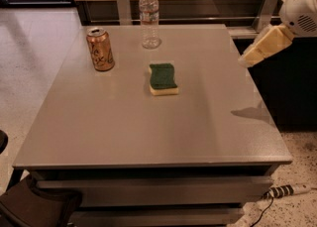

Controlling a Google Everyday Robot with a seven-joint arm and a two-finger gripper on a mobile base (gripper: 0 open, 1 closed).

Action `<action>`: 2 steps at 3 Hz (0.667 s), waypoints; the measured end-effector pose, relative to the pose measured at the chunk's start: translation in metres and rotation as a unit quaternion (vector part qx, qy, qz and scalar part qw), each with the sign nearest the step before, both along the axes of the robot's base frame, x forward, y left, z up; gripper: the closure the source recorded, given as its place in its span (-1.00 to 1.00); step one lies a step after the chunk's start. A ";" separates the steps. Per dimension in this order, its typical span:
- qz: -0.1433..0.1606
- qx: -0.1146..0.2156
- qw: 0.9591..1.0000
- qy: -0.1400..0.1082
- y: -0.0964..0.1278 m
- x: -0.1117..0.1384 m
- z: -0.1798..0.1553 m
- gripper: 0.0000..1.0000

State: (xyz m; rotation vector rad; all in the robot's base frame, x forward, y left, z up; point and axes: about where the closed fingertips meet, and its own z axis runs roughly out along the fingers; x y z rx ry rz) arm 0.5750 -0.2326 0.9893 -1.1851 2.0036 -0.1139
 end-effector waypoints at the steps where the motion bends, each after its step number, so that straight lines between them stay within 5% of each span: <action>1: 0.040 0.135 0.987 -0.080 0.040 0.059 0.012 -1.00; 2: 0.075 0.227 0.965 -0.107 0.069 0.087 0.020 -1.00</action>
Offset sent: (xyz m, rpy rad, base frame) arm 0.1158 0.0930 0.0335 0.6797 -0.2849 0.2307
